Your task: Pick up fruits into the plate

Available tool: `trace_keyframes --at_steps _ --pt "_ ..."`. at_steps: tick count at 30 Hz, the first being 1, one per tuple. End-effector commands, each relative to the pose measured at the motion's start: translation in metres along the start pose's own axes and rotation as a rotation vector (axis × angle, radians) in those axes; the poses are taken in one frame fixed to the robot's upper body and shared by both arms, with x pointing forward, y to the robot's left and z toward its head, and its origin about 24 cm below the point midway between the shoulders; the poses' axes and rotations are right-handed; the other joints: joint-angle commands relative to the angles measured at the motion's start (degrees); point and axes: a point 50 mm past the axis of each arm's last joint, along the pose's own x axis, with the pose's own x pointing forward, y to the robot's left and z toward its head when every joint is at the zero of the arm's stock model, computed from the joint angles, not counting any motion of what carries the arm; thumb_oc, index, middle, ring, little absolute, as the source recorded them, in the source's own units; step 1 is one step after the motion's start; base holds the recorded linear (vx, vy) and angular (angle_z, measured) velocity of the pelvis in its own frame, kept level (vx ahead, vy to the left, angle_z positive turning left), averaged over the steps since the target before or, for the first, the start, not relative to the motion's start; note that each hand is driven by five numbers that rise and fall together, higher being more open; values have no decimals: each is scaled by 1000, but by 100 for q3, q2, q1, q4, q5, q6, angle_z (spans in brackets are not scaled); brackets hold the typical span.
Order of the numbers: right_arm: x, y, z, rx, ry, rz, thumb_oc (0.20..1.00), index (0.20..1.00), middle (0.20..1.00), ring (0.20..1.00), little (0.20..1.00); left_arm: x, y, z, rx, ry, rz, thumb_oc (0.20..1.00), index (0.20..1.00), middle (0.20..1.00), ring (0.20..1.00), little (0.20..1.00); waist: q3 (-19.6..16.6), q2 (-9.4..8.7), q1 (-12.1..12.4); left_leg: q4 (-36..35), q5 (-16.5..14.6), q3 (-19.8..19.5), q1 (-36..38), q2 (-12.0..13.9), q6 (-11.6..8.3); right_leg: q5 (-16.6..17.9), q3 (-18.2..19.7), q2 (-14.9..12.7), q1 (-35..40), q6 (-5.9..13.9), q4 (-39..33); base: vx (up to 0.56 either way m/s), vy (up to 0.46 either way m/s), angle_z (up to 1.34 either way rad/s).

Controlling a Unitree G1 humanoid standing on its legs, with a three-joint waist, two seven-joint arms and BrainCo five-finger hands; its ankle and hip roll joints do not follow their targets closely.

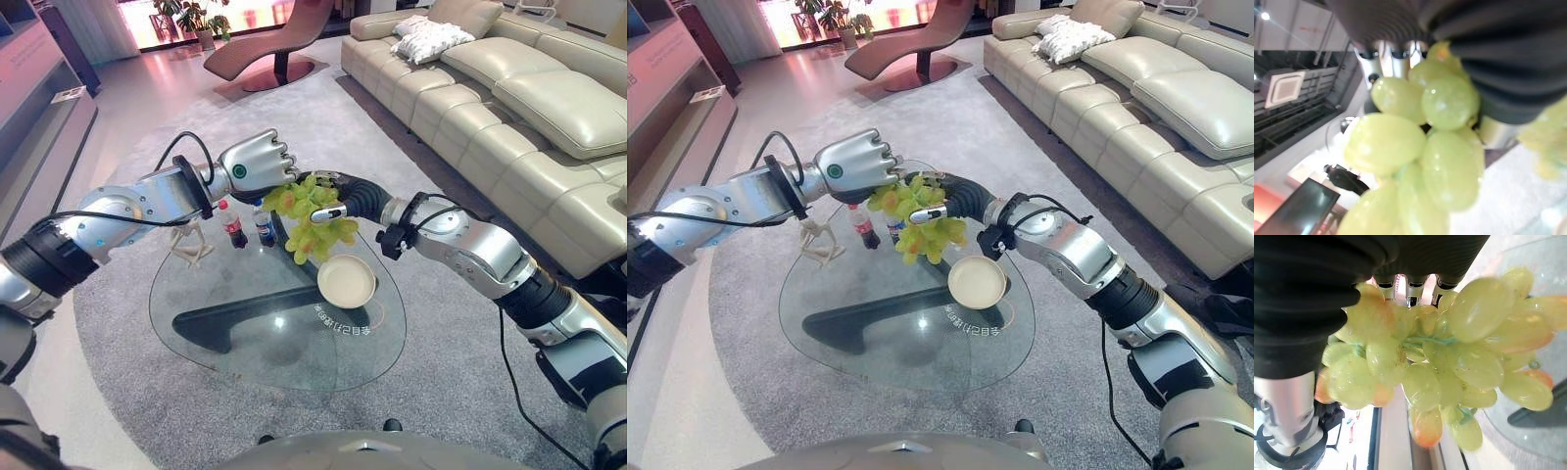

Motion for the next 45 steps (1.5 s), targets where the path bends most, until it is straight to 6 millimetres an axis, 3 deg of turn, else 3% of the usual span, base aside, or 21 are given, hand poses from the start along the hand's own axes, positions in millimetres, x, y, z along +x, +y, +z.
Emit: trace_keyframes --at_steps 1,12,20,21,22,23,37,45 --pt "22 37 27 21 -81 199 1000 1000 1000 1000 1000 15 50 -60 174 257 160 200 200 200 200 200 -172 -317 95 190 -520 -48 -103 50 -8 -474 -201 -286 210 226 302 0 0 0" --pt "30 47 18 52 5 250 1000 1000 1000 1000 1000 20 81 -76 198 382 257 200 200 200 200 200 -206 -343 89 149 -508 -67 -71 55 -10 -494 -180 -268 228 212 305 0 0 0" --pt "33 65 10 167 101 391 1000 1000 1000 1000 1000 26 99 -80 222 403 295 200 200 200 200 200 -216 -362 108 145 -504 -98 -70 56 -16 -516 -194 -265 240 203 330 0 0 0" --pt "33 68 9 180 117 410 944 944 944 944 944 28 101 -79 224 400 297 200 200 200 200 200 -222 -366 111 141 -503 -102 -68 55 -17 -517 -200 -265 244 203 329 0 0 0" --pt "33 69 9 183 120 417 944 944 944 944 944 28 101 -79 224 400 298 200 200 200 200 200 -224 -369 113 140 -503 -104 -67 55 -18 -518 -202 -264 246 203 330 0 0 0" --pt "35 72 9 190 129 433 200 200 200 200 200 31 105 -79 229 395 306 200 200 200 200 200 -231 -377 120 130 -503 -113 -63 52 -16 -521 -207 -263 250 202 327 0 0 0" --pt "39 79 11 225 132 466 200 200 200 200 200 39 119 -80 241 411 318 200 200 200 200 200 -258 -394 95 120 -490 -115 -52 56 -11 -509 -179 -256 254 204 315 0 0 0" --pt "40 81 17 252 92 462 200 200 200 200 200 41 111 -80 205 404 291 200 200 200 200 200 -236 -393 81 129 -494 -90 -41 68 -9 -509 -180 -258 246 203 324 0 0 0"
